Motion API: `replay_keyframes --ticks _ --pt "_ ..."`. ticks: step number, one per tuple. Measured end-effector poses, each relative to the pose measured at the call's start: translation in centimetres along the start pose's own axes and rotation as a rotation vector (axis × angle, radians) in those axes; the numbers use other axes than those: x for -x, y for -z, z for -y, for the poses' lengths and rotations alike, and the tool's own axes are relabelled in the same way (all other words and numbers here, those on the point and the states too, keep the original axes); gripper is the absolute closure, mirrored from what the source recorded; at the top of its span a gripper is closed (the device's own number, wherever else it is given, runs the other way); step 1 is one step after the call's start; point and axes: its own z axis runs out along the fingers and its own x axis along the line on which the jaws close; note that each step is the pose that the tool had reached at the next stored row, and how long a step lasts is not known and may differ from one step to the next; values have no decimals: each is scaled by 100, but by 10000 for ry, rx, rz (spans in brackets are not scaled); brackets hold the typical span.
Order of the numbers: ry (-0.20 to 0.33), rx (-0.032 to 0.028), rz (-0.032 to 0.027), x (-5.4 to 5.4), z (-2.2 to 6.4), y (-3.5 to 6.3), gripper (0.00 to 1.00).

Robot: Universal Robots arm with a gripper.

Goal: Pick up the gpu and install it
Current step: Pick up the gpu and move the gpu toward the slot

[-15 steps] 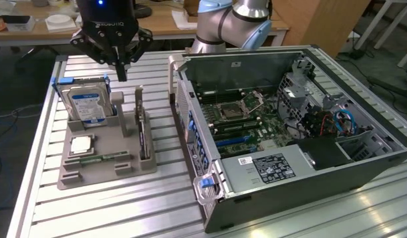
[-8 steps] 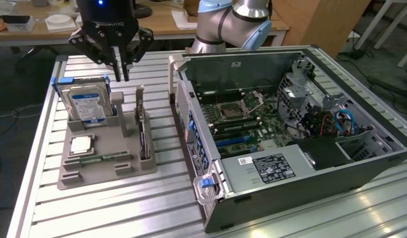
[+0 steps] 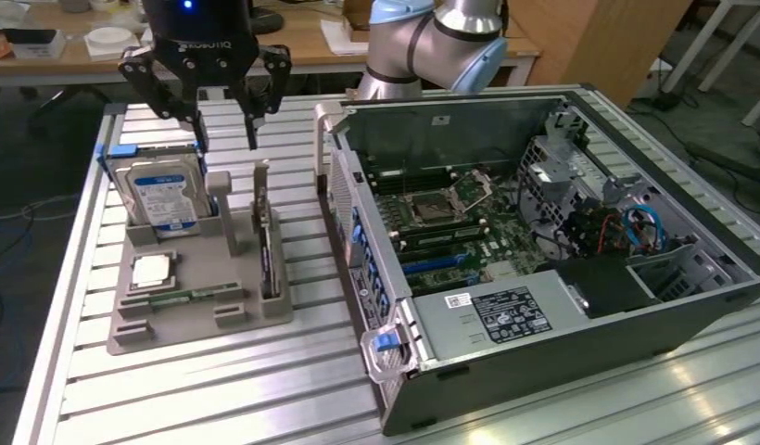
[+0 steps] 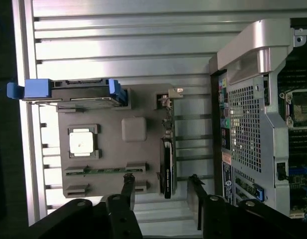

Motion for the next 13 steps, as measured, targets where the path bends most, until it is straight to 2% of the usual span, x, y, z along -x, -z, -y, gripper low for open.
replay_keyframes --ticks 2,3,5,6,7,9,13 --pt "92 -3 -5 0 2 -2 42" --pt "256 -2 -13 0 2 -7 42" --pt "614 6 -36 -1 3 -29 30" --pt "794 9 -46 -1 4 -42 30" --pt "972 13 -54 -2 5 -60 24" --pt "1174 18 -63 -2 6 -96 24" --pt "1107 17 -59 -3 10 -171 24"
